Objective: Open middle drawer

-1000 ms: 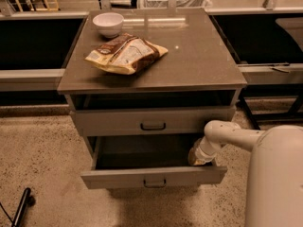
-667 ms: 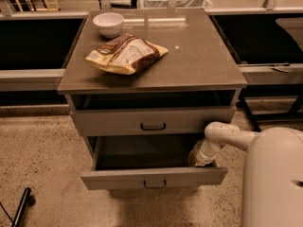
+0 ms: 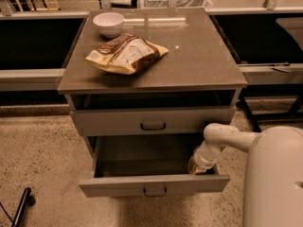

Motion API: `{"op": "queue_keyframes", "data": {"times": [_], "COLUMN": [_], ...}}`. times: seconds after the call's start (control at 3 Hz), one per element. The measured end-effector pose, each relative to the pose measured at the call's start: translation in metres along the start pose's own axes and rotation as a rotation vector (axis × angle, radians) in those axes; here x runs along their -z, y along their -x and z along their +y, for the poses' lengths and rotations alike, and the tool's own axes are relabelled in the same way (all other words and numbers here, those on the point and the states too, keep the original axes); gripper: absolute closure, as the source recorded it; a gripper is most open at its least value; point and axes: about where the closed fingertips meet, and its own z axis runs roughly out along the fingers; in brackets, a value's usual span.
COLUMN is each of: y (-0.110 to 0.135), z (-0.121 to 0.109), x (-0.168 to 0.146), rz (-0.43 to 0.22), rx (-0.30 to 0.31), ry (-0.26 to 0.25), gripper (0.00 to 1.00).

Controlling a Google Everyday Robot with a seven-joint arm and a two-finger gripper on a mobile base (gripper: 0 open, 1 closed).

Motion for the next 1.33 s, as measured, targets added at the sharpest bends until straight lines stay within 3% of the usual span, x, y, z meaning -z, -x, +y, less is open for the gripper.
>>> {"op": "queue_keyframes", "data": {"times": [0.33, 0.67, 1.0, 1.33], "y": [0.008, 0.009, 0.015, 0.033], "z": [0.025, 0.032, 0.056, 0.076], "x": [0.005, 0.005, 0.009, 0.017], "rz": [0.014, 0.014, 0.013, -0.018], "rx": [0.006, 0.005, 0.005, 0.035], "ry": [0.071, 0.088, 0.149, 0.208], "gripper": [1.0, 1.0, 1.0, 1.0]}}
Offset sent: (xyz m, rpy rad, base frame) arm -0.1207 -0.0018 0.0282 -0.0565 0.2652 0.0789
